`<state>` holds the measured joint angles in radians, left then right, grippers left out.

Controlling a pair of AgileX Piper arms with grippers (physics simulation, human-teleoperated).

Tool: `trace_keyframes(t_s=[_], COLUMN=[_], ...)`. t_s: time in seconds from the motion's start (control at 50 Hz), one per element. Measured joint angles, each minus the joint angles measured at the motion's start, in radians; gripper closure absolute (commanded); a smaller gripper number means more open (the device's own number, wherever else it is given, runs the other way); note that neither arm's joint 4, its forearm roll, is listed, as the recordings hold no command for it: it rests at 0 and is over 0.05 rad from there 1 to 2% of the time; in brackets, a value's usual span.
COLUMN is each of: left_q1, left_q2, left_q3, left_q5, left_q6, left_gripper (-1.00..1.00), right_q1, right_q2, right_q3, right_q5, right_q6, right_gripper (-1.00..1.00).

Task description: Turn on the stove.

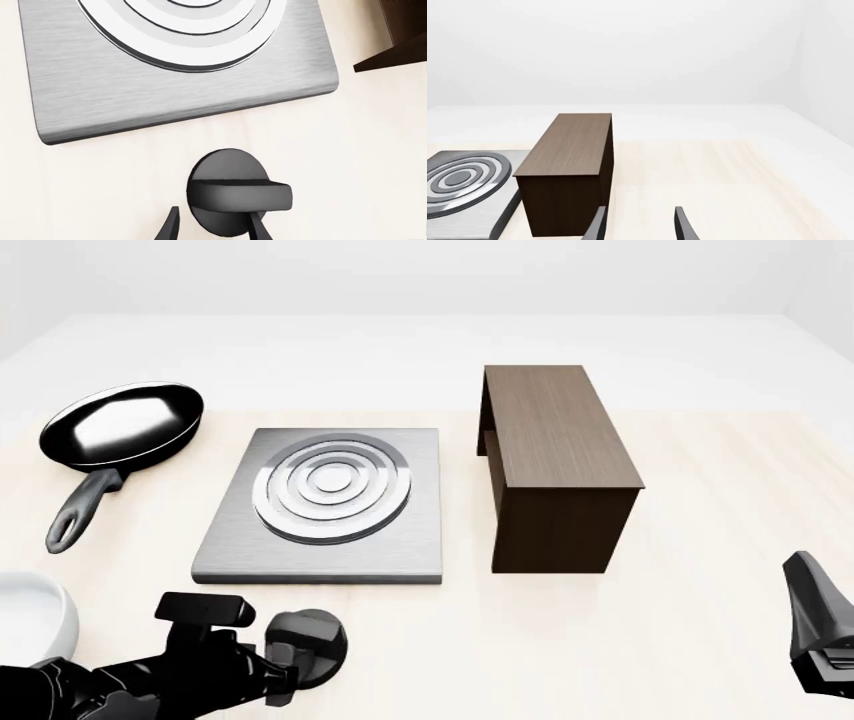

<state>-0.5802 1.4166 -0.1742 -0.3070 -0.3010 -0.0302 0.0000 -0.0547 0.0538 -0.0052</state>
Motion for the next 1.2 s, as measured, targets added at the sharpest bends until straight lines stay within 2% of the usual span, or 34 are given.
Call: trace_keyframes(t_s=[0.2,0.38,0.6,0.72,0.94,1.2], left_q1=[0.003,-0.001,0.016,0.034,0.103,0.193], left_q2=[0.003,-0.019,-0.099,-0.179,-0.378,-0.553], left_q3=[-0.002,-0.003,0.020,0.034,0.021,-0.068], left_q5=[-0.002,0.014,0.062,0.119,0.296,0.497], left_q6=[-0.019,-0.106,-0.134,-0.131,-0.085,-0.019], left_gripper=[-1.00,-1.00,-1.00,-1.00,-1.00,-1.00], right_q1=[0.000,0.000,0.000,0.000,0.000,0.000], right_q2=[0.000,0.000,0.000,0.000,0.000,0.000], right_q3=[0.000,0.000,0.000,0.000,0.000,0.000], right_q5=[0.000,0.000,0.000,0.000,0.000,0.000], right_q6=[0.000,0.000,0.000,0.000,0.000,0.000], right_gripper=[-1.00,-1.00,-1.00,-1.00,-1.00,-1.00])
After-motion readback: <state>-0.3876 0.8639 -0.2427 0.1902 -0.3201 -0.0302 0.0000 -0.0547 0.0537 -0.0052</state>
